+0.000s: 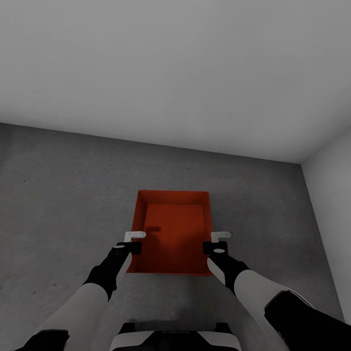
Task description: Move the two storage containers from the living room to the garage. In the garage, place one container on the floor and stack the other container on top of it (either order is fine).
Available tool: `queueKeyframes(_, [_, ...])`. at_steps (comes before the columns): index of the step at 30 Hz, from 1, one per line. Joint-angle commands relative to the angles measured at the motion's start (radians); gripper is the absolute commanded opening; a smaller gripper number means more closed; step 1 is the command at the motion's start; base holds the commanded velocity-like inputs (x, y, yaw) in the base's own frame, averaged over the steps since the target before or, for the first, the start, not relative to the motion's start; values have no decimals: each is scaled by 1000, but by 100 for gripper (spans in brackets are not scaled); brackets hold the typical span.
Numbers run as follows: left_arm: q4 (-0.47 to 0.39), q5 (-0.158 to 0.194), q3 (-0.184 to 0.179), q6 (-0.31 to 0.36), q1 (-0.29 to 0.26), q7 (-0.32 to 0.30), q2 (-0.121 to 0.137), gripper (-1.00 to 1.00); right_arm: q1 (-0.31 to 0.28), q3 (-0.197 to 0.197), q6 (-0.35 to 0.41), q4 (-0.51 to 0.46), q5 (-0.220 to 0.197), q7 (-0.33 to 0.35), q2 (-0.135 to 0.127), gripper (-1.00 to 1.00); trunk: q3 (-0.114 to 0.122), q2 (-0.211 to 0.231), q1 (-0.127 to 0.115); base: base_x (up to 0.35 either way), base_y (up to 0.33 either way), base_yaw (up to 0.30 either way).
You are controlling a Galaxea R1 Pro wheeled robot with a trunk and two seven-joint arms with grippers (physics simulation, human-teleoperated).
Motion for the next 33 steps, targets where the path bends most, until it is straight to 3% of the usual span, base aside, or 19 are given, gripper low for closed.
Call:
queueKeyframes(1, [0, -4, 16, 6, 0, -2, -39, -100, -1, -18, -14, -4, 17, -1, 6, -100, 0, 0, 0, 0, 0, 0])
queueKeyframes(4, [0, -4, 16, 6, 0, -2, -39, -100, -1, -18, -14, -4, 17, -1, 6, -100, 0, 0, 0, 0, 0, 0])
queueKeyframes(13, [0, -4, 16, 11, 0, -3, -39, -100, -1, -18, -14, -3, 17, -1, 6, -100, -29, -63, 35, 0, 0, 0])
queueKeyframes(22, [0, -5, 16, 12, 0, -4, -39, -100, -1, -18, -14, -3, 17, -1, 6, -100, -29, -63, 35, 0, 0, 0])
queueKeyframes(27, [0, -5, 16, 12, 0, -4, -39, -100, -1, -18, -14, -3, 17, -1, 6, -100, -44, -98, 54, 0, 0, 0])
queueKeyframes(33, [0, -5, 16, 12, 0, -4, -39, -100, -1, -18, -14, -3, 17, -1, 6, -100, -47, -105, 58, 0, 0, 0])
